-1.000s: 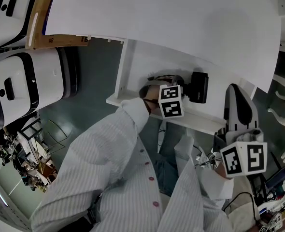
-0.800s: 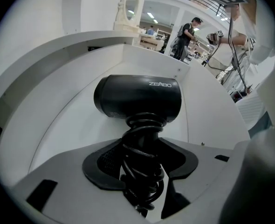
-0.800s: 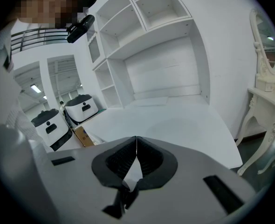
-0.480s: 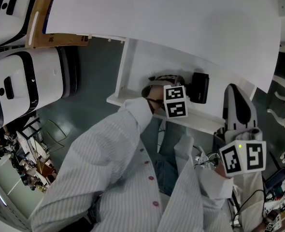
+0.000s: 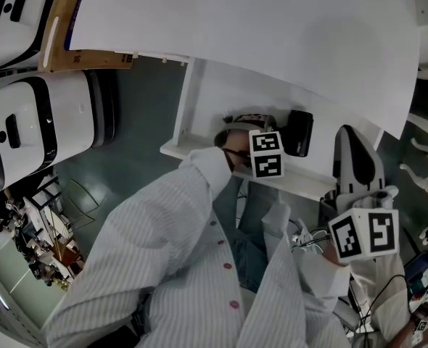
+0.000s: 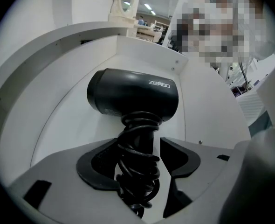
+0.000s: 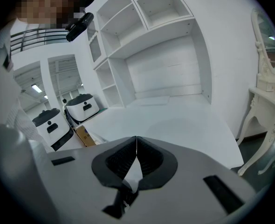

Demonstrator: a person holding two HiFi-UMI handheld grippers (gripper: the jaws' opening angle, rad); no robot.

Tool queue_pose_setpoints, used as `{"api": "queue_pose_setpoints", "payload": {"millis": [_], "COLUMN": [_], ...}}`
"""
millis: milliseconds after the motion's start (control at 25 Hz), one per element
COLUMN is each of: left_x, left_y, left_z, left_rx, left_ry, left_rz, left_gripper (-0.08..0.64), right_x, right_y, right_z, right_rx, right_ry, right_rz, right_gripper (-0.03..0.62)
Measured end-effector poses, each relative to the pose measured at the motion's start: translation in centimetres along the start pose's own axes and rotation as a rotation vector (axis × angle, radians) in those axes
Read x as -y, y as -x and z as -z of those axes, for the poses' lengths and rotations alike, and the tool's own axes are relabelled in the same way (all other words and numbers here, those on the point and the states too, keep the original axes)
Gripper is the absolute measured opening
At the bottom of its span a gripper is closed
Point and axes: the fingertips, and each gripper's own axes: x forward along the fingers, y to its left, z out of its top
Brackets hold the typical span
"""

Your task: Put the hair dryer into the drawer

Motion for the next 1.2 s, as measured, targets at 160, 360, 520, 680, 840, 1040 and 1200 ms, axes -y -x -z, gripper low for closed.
{"api": "queue_pose_setpoints", "payload": {"millis": [160, 360, 520, 680, 840, 1040, 1200], "left_x": [0.2, 0.3, 0.4, 0.2, 0.0, 0.1, 0.1], "left_y": [0.0, 0.0, 0.3, 1.3, 2.4, 4.2, 6.2], "left_z": [0.0, 0.0, 0.1, -0.4, -0.8, -1.4, -1.8], "left_rx": [-0.010, -0.030, -0.032, 0.006, 0.032, 0.067, 0.104], "left_ry": [-0.002, 0.010, -0.009, 0.014, 0.033, 0.058, 0.107], "left_rz": [0.008, 0.027, 0.010, 0.001, -0.010, -0.009, -0.014], "left_gripper": [0.285, 0.291, 0.304, 0.305, 0.304, 0.304, 0.304], "right_x": [0.0, 0.0, -0.1, -0.5, -1.0, -1.3, -2.4], "right_y": [0.2, 0.5, 0.7, 0.9, 1.1, 1.3, 1.6], "right_z": [0.0, -0.1, -0.4, -0.8, -1.1, -1.8, -3.1], "right_rx": [-0.002, -0.002, -0.001, -0.001, -0.001, 0.000, 0.010], "right_ry": [0.002, 0.005, 0.010, 0.018, 0.030, 0.048, 0.075], "right_rz": [-0.002, -0.003, -0.010, -0.018, -0.030, -0.052, -0.077], "right_gripper": [0.012, 0.012, 0.012, 0.012, 0.012, 0.012, 0.012]}}
